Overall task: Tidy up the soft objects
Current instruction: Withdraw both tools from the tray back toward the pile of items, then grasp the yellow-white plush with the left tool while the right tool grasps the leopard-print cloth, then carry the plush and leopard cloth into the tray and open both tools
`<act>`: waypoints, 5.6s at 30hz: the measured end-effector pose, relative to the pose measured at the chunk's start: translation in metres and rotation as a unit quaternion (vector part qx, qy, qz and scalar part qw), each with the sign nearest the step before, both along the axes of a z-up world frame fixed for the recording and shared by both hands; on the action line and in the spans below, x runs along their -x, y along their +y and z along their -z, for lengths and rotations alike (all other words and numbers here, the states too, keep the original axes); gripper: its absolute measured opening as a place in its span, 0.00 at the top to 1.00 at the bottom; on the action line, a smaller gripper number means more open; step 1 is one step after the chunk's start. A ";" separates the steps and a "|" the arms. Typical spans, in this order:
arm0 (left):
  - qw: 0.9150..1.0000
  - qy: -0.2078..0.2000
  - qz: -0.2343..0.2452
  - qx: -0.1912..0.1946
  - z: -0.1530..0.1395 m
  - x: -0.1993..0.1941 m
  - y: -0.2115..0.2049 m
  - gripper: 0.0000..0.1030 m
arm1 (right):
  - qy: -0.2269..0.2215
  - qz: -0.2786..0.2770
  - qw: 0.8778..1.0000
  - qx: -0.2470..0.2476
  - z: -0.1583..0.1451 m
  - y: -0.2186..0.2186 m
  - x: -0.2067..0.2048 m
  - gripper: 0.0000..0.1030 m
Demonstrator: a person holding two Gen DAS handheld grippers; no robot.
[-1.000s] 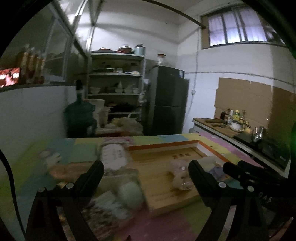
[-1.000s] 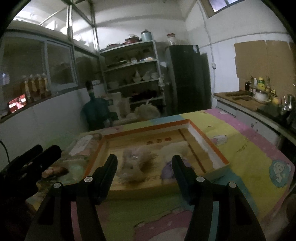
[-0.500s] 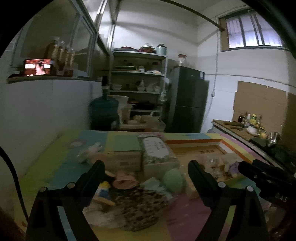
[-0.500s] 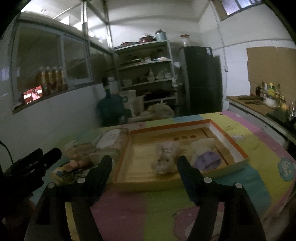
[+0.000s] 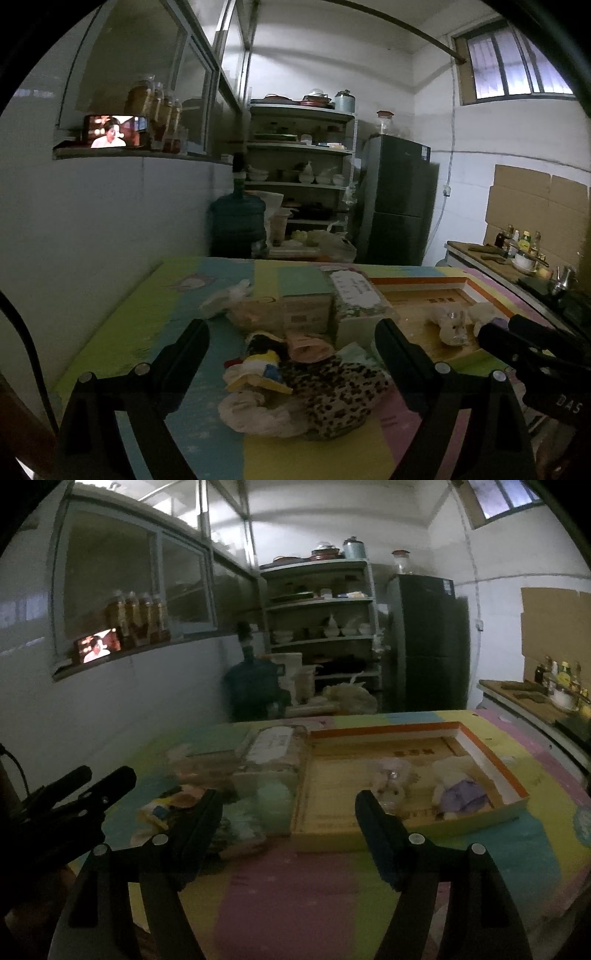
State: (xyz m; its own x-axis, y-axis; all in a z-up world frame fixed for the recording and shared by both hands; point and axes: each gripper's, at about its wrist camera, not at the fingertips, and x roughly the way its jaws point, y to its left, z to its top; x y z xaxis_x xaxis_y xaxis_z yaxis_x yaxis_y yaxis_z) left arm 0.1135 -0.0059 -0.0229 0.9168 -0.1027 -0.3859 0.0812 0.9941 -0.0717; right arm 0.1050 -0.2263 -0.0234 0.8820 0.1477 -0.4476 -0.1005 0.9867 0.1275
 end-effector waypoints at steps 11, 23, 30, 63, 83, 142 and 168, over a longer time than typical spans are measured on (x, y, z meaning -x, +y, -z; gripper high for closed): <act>1.000 0.008 -0.018 0.002 0.006 0.002 0.024 0.11 | 0.004 -0.016 1.000 0.007 0.002 0.019 -0.001 0.26; 0.999 0.025 -0.036 0.012 0.024 -0.002 0.058 0.11 | 0.027 -0.037 0.999 0.002 0.019 0.035 -0.012 0.26; 0.998 0.039 -0.039 0.013 0.037 -0.005 0.072 0.11 | 0.045 -0.066 0.997 0.004 0.034 0.055 -0.022 0.26; 0.996 0.074 -0.025 0.040 0.063 -0.033 0.103 0.11 | 0.108 -0.101 0.987 0.064 0.081 0.105 -0.082 0.81; 0.988 0.146 0.046 -0.018 0.073 -0.095 0.027 0.42 | 0.065 -0.072 0.995 0.000 0.049 0.051 -0.044 0.88; 0.993 0.046 0.102 0.032 0.005 -0.039 0.020 0.64 | 0.018 -0.057 0.998 -0.027 0.012 0.018 -0.040 0.88; 0.980 0.020 0.196 0.032 -0.028 -0.081 -0.110 0.64 | -0.037 0.051 0.998 -0.028 -0.023 -0.117 -0.046 0.88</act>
State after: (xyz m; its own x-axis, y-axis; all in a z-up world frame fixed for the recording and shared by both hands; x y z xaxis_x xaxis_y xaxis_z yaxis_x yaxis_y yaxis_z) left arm 0.1943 -0.1159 0.0055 0.7868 -0.4682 -0.4021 0.4512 0.8809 -0.1428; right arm 0.1513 -0.3437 -0.0004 0.9237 0.0780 -0.3750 -0.0104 0.9838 0.1790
